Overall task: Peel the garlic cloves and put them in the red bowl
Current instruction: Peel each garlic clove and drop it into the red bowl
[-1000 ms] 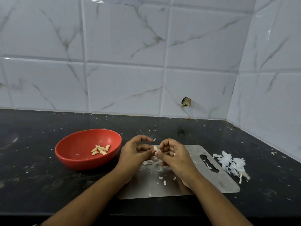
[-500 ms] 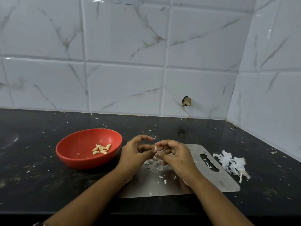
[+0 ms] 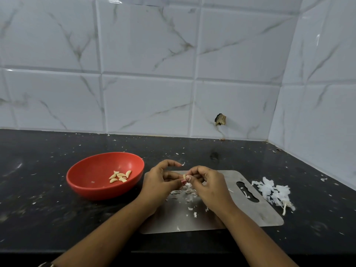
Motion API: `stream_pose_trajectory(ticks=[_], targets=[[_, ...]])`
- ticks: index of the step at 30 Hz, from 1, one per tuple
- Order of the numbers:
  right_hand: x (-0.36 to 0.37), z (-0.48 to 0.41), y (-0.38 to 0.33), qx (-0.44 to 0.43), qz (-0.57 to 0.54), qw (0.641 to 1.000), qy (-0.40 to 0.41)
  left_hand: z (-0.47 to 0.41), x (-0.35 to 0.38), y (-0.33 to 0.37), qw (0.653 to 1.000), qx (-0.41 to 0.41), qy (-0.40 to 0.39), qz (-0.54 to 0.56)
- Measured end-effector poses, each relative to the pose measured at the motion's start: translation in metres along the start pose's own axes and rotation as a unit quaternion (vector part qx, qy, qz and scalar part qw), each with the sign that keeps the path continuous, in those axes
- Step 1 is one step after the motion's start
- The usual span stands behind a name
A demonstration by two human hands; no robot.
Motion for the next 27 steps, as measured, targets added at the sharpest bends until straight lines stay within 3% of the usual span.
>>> stream_pose_trajectory(ticks=[7,14,27], targets=[[0.002,0.004,-0.008,-0.080,0.169,0.982,-0.011,0.007,0.001,0.012,0.970,0.132,0.032,-0.203],[0.004,0.008,-0.020,-0.173,0.295,0.939,0.021,0.011,0.004,0.015,0.953,0.156,0.028,-0.257],[0.005,0.006,-0.015,-0.138,0.248,0.959,0.008,0.011,0.006,0.016,0.961,0.161,0.006,-0.225]])
Point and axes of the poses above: each hand's wrist, its own z-axis away from the middle knuckle, its own x-axis out of the palm, y = z × x, the point moved 6 cm from there along -z, towards the middle knuckle, and after that the axes turned 4 degrees about y, right-handed, at the moved point
